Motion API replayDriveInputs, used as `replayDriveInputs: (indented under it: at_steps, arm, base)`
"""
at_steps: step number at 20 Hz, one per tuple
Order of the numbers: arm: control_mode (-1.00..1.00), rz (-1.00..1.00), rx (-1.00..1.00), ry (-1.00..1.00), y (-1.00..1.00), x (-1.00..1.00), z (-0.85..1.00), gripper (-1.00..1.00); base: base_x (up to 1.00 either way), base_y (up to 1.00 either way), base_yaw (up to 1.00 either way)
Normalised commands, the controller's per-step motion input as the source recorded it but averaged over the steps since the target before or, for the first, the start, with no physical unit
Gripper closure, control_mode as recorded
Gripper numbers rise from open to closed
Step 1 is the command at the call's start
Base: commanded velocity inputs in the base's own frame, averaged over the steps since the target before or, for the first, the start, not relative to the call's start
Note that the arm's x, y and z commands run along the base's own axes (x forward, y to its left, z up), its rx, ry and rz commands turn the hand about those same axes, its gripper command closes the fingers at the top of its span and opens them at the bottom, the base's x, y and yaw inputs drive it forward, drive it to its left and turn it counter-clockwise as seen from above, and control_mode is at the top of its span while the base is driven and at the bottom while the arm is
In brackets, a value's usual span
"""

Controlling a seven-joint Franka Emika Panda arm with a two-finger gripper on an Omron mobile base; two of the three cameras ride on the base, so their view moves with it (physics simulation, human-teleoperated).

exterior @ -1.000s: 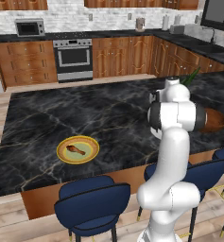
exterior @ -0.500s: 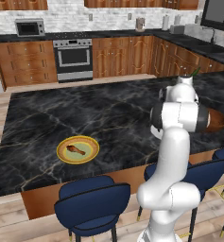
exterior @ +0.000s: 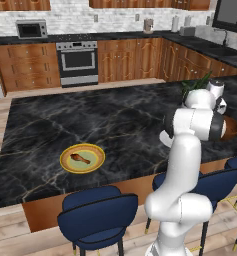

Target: Pick the chicken drumstick and lemon wedge from their plates and place them in the bowl. Then put the bowl in the fridge.

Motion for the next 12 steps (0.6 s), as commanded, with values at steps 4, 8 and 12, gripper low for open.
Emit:
replayDriveInputs:
  at_steps: [4,8,12]
  arm:
    - [-1.00,0.06,0.00,-0.01,-0.57,-0.02,0.00,1.00]
    - [-1.00,0.03,0.00,0.00,-0.53,0.00,0.00,1.00]
    - [-1.00,0.00,0.00,0.00,-0.32,0.10,0.00,1.00]
  base:
    - [0.00,0.00,0.00]
    - [0.00,0.00,0.00]
    - [0.00,0.00,0.00]
